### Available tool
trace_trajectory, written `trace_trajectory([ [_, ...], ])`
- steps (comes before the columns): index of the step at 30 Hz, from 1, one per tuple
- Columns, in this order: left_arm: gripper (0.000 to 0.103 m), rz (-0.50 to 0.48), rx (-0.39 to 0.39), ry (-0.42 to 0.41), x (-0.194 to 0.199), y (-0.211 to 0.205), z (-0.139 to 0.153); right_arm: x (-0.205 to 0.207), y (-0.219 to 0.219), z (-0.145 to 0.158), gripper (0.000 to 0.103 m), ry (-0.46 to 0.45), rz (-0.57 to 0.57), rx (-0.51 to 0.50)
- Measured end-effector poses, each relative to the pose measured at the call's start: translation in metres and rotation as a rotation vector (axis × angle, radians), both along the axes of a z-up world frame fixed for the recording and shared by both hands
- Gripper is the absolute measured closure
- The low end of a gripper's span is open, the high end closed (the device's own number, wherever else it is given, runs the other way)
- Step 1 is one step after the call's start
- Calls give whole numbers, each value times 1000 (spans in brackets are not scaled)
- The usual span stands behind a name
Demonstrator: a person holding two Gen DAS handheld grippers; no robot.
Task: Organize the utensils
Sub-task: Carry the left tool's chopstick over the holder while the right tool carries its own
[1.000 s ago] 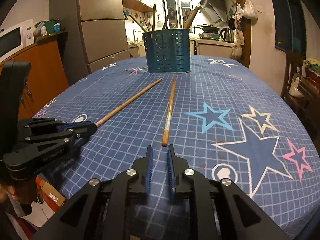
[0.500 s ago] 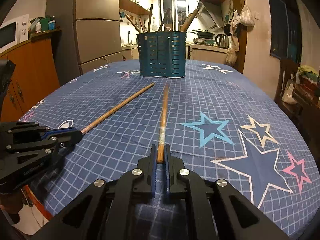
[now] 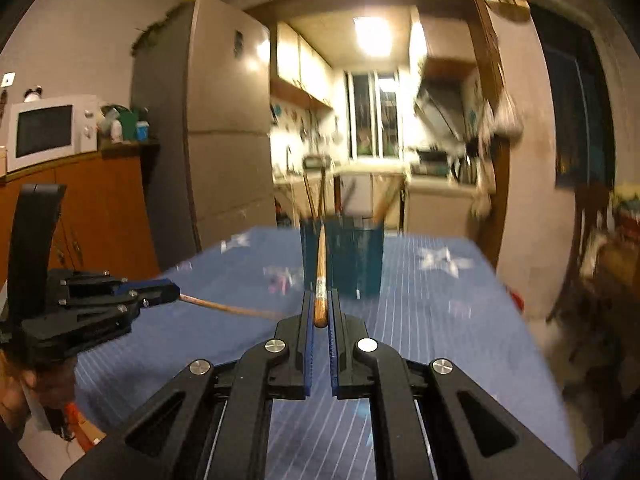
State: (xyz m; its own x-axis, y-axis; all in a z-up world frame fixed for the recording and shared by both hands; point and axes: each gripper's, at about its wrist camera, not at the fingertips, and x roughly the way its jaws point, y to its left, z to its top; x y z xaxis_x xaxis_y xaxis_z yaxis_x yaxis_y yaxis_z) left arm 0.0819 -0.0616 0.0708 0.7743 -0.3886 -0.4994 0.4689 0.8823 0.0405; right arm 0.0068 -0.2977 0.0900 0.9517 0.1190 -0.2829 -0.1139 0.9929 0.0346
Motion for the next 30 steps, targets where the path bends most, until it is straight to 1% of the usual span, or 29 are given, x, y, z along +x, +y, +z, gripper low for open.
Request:
trace_trajectory([
  [2, 98, -5, -4, -51, 3, 0, 26, 5, -3, 17, 96, -22, 0, -19],
  [4, 98, -27, -22, -81, 8, 2, 52, 11, -7, 31, 96, -36, 0, -41],
  [9, 98, -38, -67, -123, 20, 6, 91, 21, -11, 64, 96, -78, -5, -96],
  [12, 98, -50, -88, -121, 29, 5, 98, 28, -14, 74, 96, -87, -1, -99],
  [15, 98, -66, -109, -108, 34, 3, 99, 34, -19, 78, 96, -82, 4, -90],
  [19, 98, -75, -117, -112, 38, -1, 98, 41, -25, 78, 96, -66, 13, -54],
  [23, 98, -104, -148, -123, 45, -7, 112, 49, -31, 84, 96, -66, 16, -15],
  [26, 98, -131, -155, -157, 51, -19, 131, 57, -35, 102, 96, -97, 17, 10],
  [30, 98, -131, -159, -214, 64, -35, 161, 77, -40, 140, 96, -145, 21, 36],
])
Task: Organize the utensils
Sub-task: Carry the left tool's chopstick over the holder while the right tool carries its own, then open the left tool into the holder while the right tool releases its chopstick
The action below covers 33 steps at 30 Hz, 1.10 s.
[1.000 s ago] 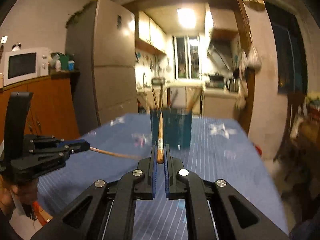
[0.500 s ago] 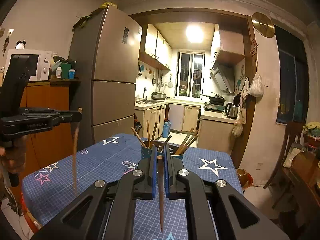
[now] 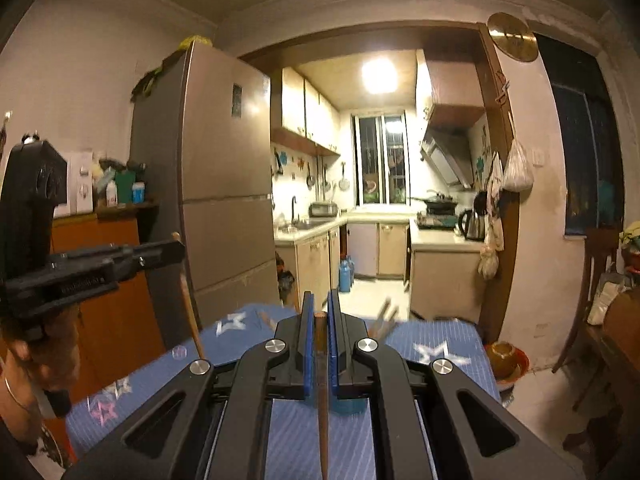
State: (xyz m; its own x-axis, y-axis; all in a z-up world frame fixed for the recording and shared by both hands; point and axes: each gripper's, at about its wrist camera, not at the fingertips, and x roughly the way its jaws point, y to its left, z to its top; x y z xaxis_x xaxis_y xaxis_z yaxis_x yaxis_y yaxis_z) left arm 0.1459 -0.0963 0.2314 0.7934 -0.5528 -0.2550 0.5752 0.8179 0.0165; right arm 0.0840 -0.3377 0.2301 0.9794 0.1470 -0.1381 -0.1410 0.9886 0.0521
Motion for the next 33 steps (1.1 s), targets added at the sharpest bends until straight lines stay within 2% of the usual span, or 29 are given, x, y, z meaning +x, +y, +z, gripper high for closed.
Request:
trace_trajectory([
  [4, 98, 34, -16, -74, 21, -13, 32, 26, 0, 38, 96, -53, -34, -14],
  [8, 98, 68, -46, -114, 42, -22, 56, 56, -5, 73, 96, -101, -72, -6],
  [14, 98, 88, -58, -181, 80, -39, 69, 110, -16, 87, 95, -117, -128, 21],
  [17, 97, 93, -58, -192, 100, -47, 63, 136, -26, 79, 95, -107, -143, 66],
  [22, 98, 71, -95, -135, 136, -49, 36, 170, -35, 58, 95, -81, -152, 107],
  [29, 98, 86, -63, -60, 173, -50, -10, 197, -28, 21, 95, -35, -147, 105],
  [33, 98, 93, -39, -30, 181, -50, -31, 205, -26, 8, 95, -14, -146, 108],
])
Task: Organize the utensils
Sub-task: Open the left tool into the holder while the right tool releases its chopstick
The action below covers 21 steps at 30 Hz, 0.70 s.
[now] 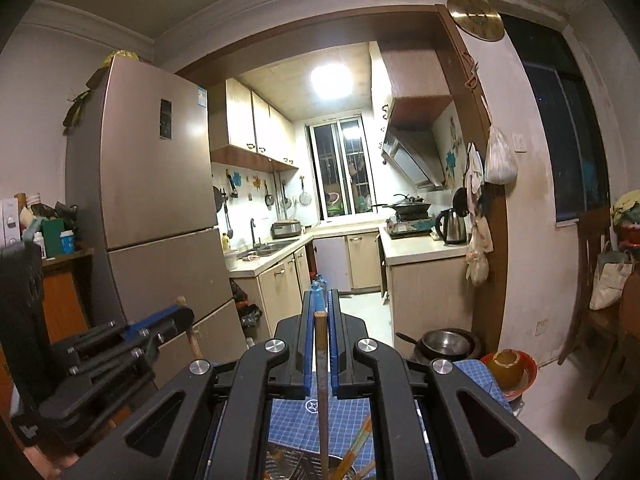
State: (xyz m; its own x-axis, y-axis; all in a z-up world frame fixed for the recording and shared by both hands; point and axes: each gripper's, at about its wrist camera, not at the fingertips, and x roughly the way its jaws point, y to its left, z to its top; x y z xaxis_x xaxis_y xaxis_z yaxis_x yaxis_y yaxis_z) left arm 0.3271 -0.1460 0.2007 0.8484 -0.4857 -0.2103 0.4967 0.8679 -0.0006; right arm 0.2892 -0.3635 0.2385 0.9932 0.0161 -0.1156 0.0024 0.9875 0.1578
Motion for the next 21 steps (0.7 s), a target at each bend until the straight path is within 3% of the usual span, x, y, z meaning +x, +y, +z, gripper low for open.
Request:
trace_trajectory([
  [2, 97, 16, 19, 5, 0, 1, -9, 2, -1, -5, 95, 9, 6, 8],
  [5, 96, 13, 19, 83, 9, 4, -18, 6, 1, -15, 95, 37, 26, 9],
  [6, 90, 23, 24, 96, 10, 6, -21, 8, 3, -19, 95, 56, 38, 3],
  [8, 55, 51, 37, 113, 12, 11, -24, 9, 5, -26, 89, 75, 25, -11],
  [9, 53, 58, 30, 113, 12, 14, -24, 8, 4, -27, 87, 71, 21, -6],
  [19, 53, 111, -61, 25, -12, 56, 8, -20, -8, -17, 86, 29, -4, -4],
  [21, 53, 133, -71, 15, -26, 66, 10, -39, -10, -15, 80, 24, -5, -23],
])
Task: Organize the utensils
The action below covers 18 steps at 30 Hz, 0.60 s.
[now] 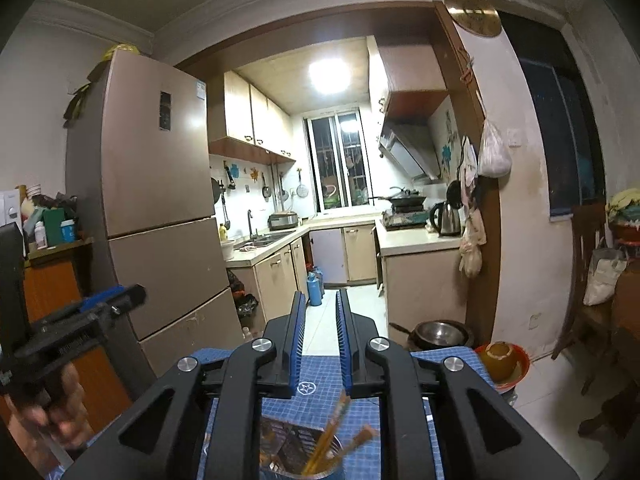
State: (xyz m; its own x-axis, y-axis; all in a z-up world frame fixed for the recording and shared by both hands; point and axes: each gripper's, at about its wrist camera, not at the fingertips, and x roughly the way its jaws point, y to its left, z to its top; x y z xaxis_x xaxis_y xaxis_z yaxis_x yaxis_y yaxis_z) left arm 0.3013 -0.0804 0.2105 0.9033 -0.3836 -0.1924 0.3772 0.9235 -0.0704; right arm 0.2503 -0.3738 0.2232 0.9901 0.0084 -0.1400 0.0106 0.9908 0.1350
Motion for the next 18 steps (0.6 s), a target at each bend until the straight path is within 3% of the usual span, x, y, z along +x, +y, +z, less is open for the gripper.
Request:
trace_trajectory([
  [2, 47, 48, 41, -27, -27, 11, -3, -27, 0, -4, 53, -3, 9, -15],
  [4, 40, 78, 93, -32, -51, 18, -14, -58, 4, -15, 34, 14, 29, -35],
  [6, 37, 121, 163, 14, -77, 22, -37, -86, 12, -34, 17, 56, 34, -57],
  [7, 31, 137, 202, 67, -91, 24, -56, -103, 17, -48, 6, 86, 50, -59],
  [8, 21, 141, 223, 112, -98, 24, -69, -115, 22, -62, 4, 115, 68, -56],
  [11, 16, 135, 236, 228, -129, 31, -120, -140, 37, -104, 4, 217, 98, -38],
  [14, 11, 173, 274, 243, -157, 30, -158, -151, 51, -147, 4, 323, 91, -28],
  [18, 10, 156, 270, 291, -184, 31, -193, -151, 59, -200, 4, 473, 14, 38],
])
